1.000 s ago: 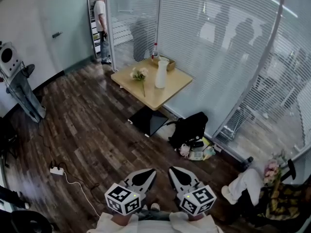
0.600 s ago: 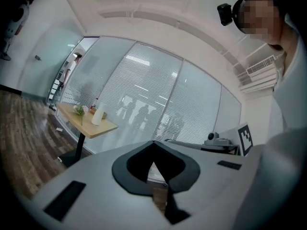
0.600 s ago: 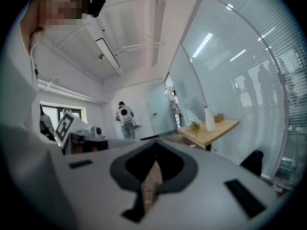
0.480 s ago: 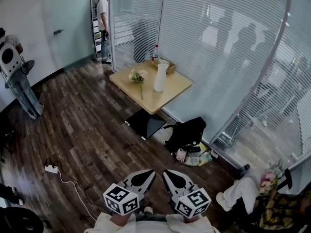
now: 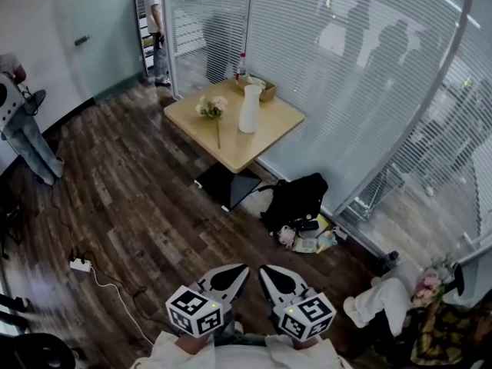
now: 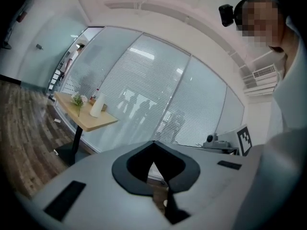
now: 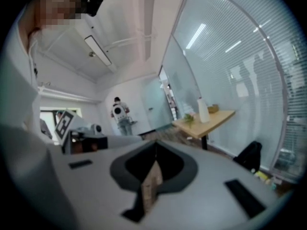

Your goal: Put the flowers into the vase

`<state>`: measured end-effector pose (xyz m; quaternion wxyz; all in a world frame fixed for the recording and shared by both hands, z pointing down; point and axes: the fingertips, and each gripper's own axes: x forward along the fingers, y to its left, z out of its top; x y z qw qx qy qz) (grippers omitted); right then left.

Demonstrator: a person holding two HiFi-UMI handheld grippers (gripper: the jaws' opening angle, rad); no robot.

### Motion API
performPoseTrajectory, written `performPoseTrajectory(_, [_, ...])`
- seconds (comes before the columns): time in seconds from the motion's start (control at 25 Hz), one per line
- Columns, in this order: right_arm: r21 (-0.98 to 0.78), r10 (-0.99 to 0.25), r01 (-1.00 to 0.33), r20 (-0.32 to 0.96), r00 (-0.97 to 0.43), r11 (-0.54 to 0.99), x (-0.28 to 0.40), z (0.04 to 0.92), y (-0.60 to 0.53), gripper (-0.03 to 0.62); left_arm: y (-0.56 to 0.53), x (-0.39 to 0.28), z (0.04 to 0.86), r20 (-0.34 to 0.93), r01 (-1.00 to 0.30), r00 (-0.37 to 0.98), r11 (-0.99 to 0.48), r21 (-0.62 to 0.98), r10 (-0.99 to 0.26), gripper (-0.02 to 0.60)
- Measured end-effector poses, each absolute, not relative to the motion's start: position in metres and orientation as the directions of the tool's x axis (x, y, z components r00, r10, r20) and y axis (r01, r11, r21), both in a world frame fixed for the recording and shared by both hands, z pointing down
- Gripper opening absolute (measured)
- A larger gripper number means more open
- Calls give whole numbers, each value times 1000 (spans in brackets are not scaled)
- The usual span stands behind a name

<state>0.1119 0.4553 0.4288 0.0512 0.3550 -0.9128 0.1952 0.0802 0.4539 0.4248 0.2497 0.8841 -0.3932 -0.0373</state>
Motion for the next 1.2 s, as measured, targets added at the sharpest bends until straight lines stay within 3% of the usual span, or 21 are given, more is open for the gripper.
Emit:
performPoseTrajectory(0.68, [-269,-709,-732,195,-678,626,48,409,217,14,217,7,408,103,-622,751,-646,443,-653,8])
performPoseTrajectory(1.2, [-341,-715,-738,216,-664,582,28,431,126,14,133,0,443,168,-584,790,-641,497,-590,8])
